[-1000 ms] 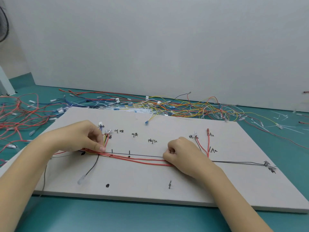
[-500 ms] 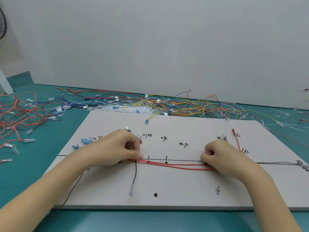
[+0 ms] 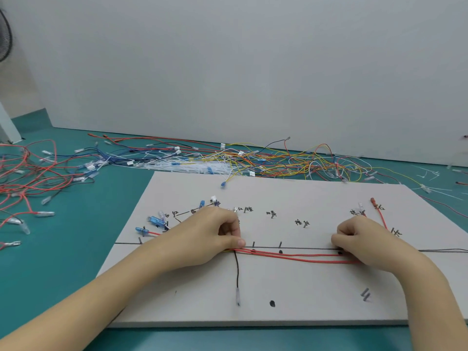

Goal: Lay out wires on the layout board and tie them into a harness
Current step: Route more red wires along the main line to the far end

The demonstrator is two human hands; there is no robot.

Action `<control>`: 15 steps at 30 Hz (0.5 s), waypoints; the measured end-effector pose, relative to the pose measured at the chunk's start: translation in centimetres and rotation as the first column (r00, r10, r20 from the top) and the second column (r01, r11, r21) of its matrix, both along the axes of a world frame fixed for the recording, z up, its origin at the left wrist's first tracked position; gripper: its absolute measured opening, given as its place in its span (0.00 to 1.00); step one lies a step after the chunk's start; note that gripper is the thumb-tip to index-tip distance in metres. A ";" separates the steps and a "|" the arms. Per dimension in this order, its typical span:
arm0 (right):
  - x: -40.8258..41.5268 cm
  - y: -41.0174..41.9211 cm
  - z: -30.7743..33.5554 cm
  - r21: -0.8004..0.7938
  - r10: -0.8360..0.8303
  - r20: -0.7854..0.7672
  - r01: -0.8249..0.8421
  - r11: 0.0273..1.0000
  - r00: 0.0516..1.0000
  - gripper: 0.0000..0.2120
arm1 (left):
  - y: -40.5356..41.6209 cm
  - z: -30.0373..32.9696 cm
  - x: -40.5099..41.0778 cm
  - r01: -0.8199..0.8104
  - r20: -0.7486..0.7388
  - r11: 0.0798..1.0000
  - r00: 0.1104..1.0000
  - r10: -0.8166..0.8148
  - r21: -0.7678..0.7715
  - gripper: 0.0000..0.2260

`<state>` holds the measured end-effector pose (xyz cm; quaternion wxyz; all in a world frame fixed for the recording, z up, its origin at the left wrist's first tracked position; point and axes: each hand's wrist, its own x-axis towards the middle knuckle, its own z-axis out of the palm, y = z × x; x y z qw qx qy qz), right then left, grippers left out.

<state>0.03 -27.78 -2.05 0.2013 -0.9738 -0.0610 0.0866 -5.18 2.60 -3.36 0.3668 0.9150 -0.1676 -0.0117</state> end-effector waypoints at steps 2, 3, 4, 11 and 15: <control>0.0 -0.1 0.0 0.010 -0.008 -0.011 0.008 1.000 1.000 0.21 | 0.0 0.0 0.0 0.000 -0.008 1.000 1.000 -0.001 -0.019 0.07; 0.0 -0.1 -0.1 0.016 -0.013 -0.017 0.013 1.000 1.000 0.21 | 0.0 0.0 0.0 -0.001 -0.011 1.000 1.000 0.001 -0.027 0.07; 0.0 -0.1 -0.1 0.021 -0.019 -0.021 0.020 1.000 1.000 0.20 | 0.1 0.0 0.1 -0.004 -0.014 0.999 1.000 0.003 -0.038 0.07; 0.2 0.1 -0.3 0.033 -0.071 -0.013 0.072 0.997 0.997 0.21 | 0.6 0.1 0.6 -0.054 -0.015 0.989 0.998 0.053 -0.138 0.10; 0.2 0.2 -0.4 0.024 -0.090 0.004 0.090 0.996 0.996 0.22 | 1.8 0.2 1.0 -0.095 0.030 0.988 0.995 0.099 -0.119 0.10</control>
